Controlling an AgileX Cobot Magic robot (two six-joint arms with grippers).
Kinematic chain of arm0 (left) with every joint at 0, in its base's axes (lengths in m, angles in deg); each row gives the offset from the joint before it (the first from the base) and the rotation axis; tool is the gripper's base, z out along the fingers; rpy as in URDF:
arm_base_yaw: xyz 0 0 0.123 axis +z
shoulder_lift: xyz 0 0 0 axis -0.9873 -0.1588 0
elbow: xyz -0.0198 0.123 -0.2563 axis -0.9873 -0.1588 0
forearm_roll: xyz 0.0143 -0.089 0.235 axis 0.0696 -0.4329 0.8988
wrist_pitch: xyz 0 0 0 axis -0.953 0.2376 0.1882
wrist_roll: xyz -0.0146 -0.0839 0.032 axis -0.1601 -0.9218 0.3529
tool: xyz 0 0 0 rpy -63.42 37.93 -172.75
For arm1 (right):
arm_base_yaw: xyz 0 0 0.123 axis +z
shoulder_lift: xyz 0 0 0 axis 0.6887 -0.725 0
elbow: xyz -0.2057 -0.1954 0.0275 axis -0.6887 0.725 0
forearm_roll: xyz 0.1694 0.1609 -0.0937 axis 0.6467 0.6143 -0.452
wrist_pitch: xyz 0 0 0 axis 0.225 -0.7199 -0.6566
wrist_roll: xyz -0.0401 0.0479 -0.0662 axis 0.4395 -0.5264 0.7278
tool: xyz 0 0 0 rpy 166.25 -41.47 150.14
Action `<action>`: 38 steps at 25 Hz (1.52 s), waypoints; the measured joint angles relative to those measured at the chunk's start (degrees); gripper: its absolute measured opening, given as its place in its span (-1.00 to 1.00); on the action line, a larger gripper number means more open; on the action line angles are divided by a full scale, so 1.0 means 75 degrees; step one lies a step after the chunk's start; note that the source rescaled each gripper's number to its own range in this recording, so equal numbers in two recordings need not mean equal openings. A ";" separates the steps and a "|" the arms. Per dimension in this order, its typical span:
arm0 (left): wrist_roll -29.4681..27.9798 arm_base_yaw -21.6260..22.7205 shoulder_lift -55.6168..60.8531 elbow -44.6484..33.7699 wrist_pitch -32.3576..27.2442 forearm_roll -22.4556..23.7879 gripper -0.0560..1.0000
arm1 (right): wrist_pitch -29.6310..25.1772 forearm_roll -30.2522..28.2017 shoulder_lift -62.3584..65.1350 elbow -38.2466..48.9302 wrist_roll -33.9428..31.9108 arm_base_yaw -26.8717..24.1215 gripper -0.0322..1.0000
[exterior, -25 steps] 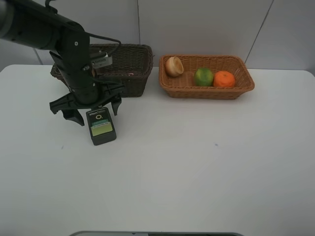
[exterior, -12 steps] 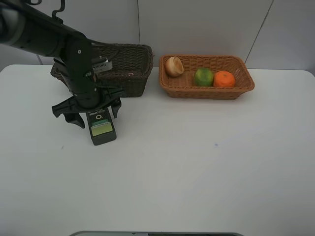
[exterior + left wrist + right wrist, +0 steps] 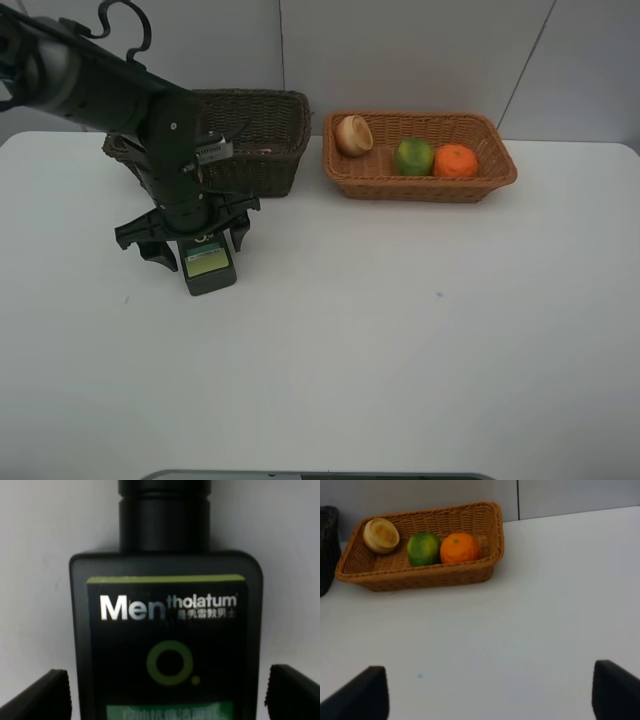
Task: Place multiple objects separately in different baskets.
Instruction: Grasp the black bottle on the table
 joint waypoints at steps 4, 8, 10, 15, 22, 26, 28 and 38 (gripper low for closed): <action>0.0000 0.0000 -0.0209 0.0000 0.0026 0.0025 1.00 | 0.0000 0.0000 0.0000 0.0000 0.0000 0.0000 0.70; 0.0000 0.0000 -0.0380 0.0000 0.0063 0.0023 1.00 | 0.0000 0.0000 0.0000 0.0000 0.0000 0.0000 0.70; 0.0007 0.0000 -0.0397 0.0000 0.0072 0.0015 1.00 | 0.0000 0.0000 0.0000 0.0000 0.0000 0.0000 0.70; 0.0007 0.0000 -0.0405 0.0000 0.0103 0.0031 0.90 | 0.0000 0.0000 0.0000 0.0000 0.0000 0.0000 0.70; 0.0007 0.0000 -0.0419 0.0000 0.0134 0.0038 0.65 | 0.0000 0.0000 0.0000 0.0000 0.0000 0.0000 0.70; 0.0007 0.0000 -0.0419 0.0000 0.0134 0.0038 0.65 | 0.0000 0.0000 0.0000 0.0000 0.0000 0.0000 0.70; 0.0007 0.0000 -0.0419 0.0000 0.0134 0.0038 0.65 | 0.0000 0.0000 0.0000 0.0000 0.0000 0.0000 0.70; 0.0007 0.0000 -0.0419 0.0000 0.0134 0.0038 0.65 | 0.0000 0.0000 0.0000 0.0000 0.0000 0.0000 0.70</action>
